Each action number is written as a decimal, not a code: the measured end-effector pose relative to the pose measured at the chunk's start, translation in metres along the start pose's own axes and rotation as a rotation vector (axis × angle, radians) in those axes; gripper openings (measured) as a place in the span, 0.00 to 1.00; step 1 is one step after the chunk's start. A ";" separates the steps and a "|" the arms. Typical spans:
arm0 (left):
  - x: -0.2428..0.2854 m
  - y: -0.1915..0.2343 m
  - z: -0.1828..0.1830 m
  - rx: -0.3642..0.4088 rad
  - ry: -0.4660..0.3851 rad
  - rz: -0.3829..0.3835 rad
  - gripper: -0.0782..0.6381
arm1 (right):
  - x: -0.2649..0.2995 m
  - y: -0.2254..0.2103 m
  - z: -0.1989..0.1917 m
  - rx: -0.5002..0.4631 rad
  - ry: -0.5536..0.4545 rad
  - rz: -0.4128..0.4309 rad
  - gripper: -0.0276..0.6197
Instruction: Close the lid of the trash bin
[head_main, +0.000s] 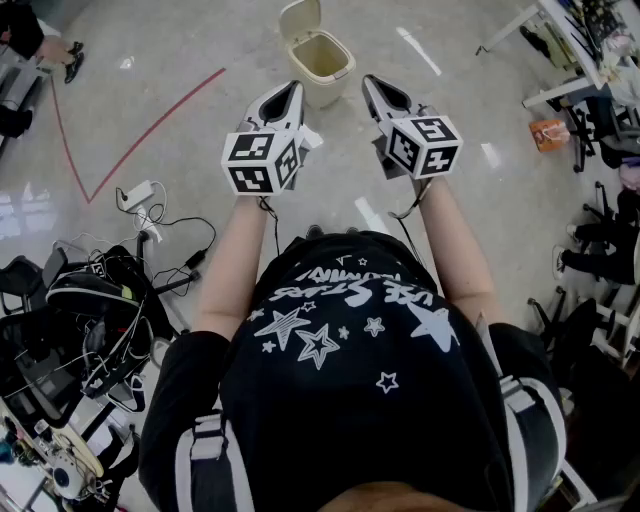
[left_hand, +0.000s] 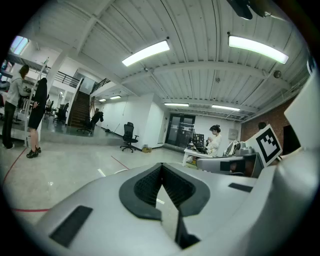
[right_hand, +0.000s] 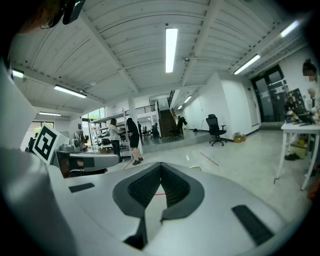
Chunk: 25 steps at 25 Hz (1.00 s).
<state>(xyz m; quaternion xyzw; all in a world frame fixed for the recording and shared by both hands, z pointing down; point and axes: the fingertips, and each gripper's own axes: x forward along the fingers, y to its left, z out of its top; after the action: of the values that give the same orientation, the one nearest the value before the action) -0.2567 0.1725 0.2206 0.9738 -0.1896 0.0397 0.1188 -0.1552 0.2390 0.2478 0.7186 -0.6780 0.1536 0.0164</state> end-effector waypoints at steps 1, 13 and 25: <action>-0.001 0.002 0.001 0.001 -0.002 -0.001 0.12 | 0.000 0.001 -0.001 0.003 -0.001 -0.003 0.05; 0.010 0.025 -0.008 -0.023 0.004 0.022 0.12 | 0.019 -0.017 -0.005 0.028 0.006 -0.015 0.05; 0.108 0.028 0.001 -0.010 -0.005 0.146 0.12 | 0.084 -0.117 0.022 0.029 0.021 0.107 0.05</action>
<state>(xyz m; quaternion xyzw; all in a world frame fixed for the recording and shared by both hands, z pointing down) -0.1679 0.1082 0.2389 0.9569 -0.2605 0.0447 0.1202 -0.0335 0.1618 0.2691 0.6798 -0.7130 0.1717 0.0046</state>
